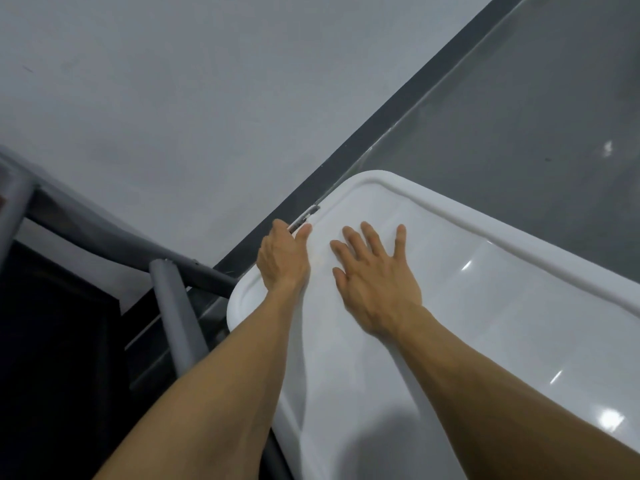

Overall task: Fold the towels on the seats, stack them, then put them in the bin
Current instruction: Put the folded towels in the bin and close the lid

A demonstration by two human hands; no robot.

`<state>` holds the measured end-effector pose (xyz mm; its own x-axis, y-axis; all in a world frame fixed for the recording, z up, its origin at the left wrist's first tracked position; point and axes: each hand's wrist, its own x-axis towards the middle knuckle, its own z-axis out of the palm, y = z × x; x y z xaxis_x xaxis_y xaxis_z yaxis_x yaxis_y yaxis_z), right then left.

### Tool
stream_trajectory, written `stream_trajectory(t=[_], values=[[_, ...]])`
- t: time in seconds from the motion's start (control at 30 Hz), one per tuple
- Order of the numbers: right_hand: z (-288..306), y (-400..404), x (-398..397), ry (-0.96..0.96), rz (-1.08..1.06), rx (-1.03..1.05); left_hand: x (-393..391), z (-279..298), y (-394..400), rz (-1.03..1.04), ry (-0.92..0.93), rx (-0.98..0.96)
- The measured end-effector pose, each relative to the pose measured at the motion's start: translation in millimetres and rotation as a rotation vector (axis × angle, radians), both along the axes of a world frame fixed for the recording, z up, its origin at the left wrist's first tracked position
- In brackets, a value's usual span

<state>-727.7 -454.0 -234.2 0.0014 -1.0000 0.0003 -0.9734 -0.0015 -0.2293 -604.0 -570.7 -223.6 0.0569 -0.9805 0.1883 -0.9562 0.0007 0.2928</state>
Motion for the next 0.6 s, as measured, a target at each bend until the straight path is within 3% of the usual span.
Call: stream_trajectory(t=[0.17, 0.23, 0.3, 0.4, 0.6], values=[[0.0, -0.6, -0.6, 0.01, 0.003, 0.017, -7.5, 0.0, 3.2, -0.02, -0.118, -0.164], [1.0, 0.0, -2.1, 0.01, 0.008, 0.017, -10.2, -1.0, 9.1, -0.044, -0.202, -0.136], [5.6, 1.5, -4.2, -0.02, 0.034, 0.023, -8.3, -2.2, 22.2, -0.061, -0.256, -0.021], [17.2, 11.7, -16.3, -0.07, 0.078, 0.081, -8.6, 12.9, 60.3, -0.045, -0.142, 0.266], [52.2, 102.0, -37.7, -0.069, 0.054, 0.256, -16.5, 53.1, 167.3, -0.213, -0.173, 0.655]])
